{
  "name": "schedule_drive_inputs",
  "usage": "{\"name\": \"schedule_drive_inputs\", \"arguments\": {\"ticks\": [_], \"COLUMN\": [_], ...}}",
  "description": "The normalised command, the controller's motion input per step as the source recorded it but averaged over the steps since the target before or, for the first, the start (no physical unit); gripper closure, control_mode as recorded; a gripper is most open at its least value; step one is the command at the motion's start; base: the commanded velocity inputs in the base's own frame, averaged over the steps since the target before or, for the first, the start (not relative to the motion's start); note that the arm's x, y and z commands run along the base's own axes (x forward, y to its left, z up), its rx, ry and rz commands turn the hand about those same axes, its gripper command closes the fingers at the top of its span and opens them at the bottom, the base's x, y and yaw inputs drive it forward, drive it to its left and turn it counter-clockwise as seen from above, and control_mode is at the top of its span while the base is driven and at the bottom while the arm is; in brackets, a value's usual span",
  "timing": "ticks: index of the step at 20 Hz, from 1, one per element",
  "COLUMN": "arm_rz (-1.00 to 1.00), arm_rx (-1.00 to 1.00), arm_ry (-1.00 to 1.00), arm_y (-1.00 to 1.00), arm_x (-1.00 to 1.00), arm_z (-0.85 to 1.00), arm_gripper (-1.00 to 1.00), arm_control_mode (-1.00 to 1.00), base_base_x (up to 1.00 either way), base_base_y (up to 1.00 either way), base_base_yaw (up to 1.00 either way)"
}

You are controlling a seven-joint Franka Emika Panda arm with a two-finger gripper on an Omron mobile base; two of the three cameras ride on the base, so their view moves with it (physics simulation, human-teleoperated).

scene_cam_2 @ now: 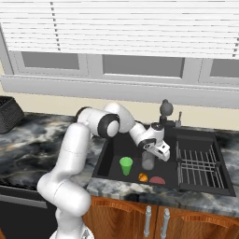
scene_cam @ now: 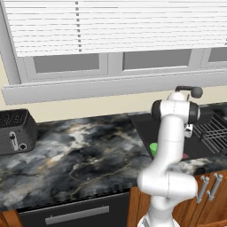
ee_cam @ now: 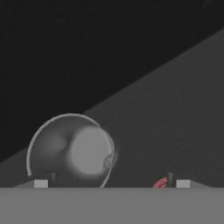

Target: Pick the cup and glass cup and place them in the sink. Then turn on the water.

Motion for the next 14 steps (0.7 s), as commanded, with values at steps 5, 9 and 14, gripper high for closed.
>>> {"name": "schedule_drive_inputs", "arguments": {"ticks": [5,9,14], "arm_rz": [0.05,0.12,0.13], "arm_rx": [-0.03,-0.14,-0.17], "arm_ry": [-0.01,0.00,0.00], "arm_y": [0.18,0.28,0.51], "arm_x": [-0.65,-0.68,-0.76], "arm_z": [0.50,0.78,0.82], "arm_gripper": [-1.00,-1.00,-1.00], "arm_control_mode": [-1.00,-1.00,-1.00], "base_base_x": [0.00,0.00,0.00], "base_base_y": [0.00,0.00,0.00], "base_base_yaw": [0.00,0.00,0.00]}}
